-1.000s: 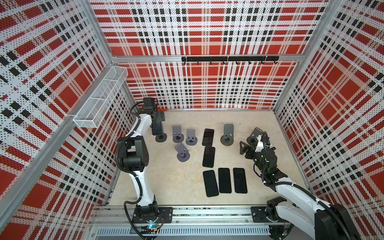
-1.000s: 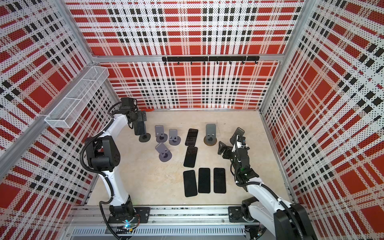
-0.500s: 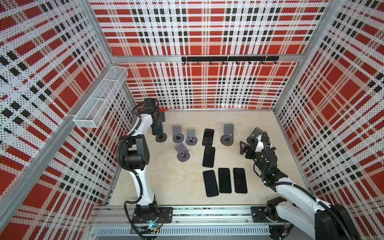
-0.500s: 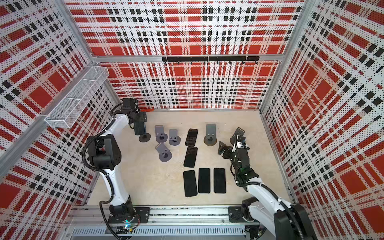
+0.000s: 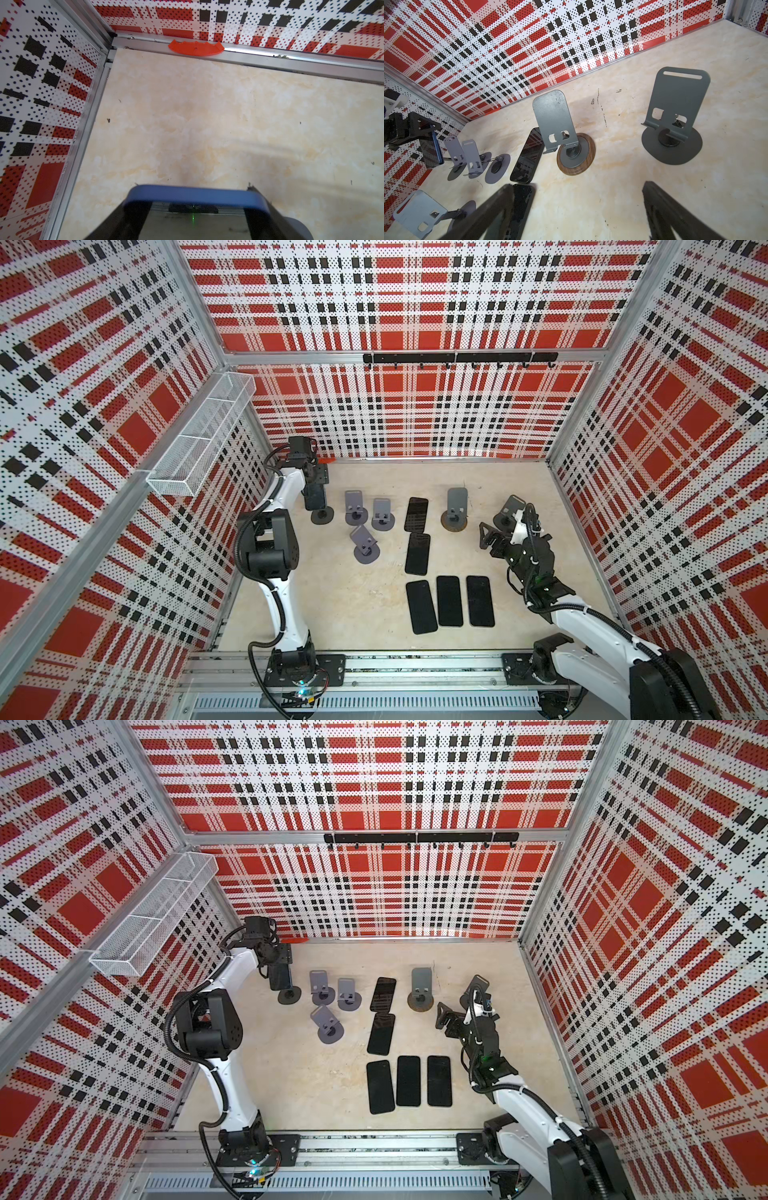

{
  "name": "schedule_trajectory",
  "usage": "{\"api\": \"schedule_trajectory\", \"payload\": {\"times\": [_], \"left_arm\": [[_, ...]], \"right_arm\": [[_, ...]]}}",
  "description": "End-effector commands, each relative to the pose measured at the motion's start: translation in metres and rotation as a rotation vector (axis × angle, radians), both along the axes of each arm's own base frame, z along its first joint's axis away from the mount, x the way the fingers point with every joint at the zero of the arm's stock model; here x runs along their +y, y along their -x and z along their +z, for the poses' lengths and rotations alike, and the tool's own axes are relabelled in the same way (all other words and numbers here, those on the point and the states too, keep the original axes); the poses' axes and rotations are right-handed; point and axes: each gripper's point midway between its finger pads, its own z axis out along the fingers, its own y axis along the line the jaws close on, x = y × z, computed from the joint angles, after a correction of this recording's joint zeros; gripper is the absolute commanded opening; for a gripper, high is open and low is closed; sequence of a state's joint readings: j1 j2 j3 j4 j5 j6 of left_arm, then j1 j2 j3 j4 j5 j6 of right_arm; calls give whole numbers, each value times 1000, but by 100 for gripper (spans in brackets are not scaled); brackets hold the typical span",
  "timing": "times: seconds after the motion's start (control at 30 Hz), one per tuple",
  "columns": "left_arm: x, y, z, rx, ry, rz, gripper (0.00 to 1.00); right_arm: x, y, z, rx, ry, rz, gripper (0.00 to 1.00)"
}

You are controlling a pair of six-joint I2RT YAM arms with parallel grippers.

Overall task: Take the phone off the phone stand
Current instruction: 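Close the left gripper on the top edge of the blue-edged phone and lift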

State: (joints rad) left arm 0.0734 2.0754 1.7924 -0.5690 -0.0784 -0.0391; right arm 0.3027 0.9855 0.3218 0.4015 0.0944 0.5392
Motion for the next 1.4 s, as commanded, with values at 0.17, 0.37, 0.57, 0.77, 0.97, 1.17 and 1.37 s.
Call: {"api": "schedule_trajectory", "payload": {"times": [0.17,0.37,0.57,0.77,0.97,1.17,1.37], "left_arm": [[-1,-3,16,-29,-31,-26,85],[-6,-5,17,-30,-75,-22,90],[-9,-11,15,-34,-113,-14,90],[-8,-11,5,-20,-75,-13,88],[-1,-10,3,-17,-66,7,87],[-1,-11,-3,-9,-67,6,85],[-8,-13,-10,0,-32,-16,76]], "right_arm": [[0,1,5,-26,4,2,100],[0,1,6,-30,3,3,100],[1,1,5,-26,4,4,100],[-1,1,6,-29,8,-2,100],[-1,1,4,-26,9,-2,100],[0,0,3,-22,8,0,100],[0,0,3,-21,9,1,100]]}}
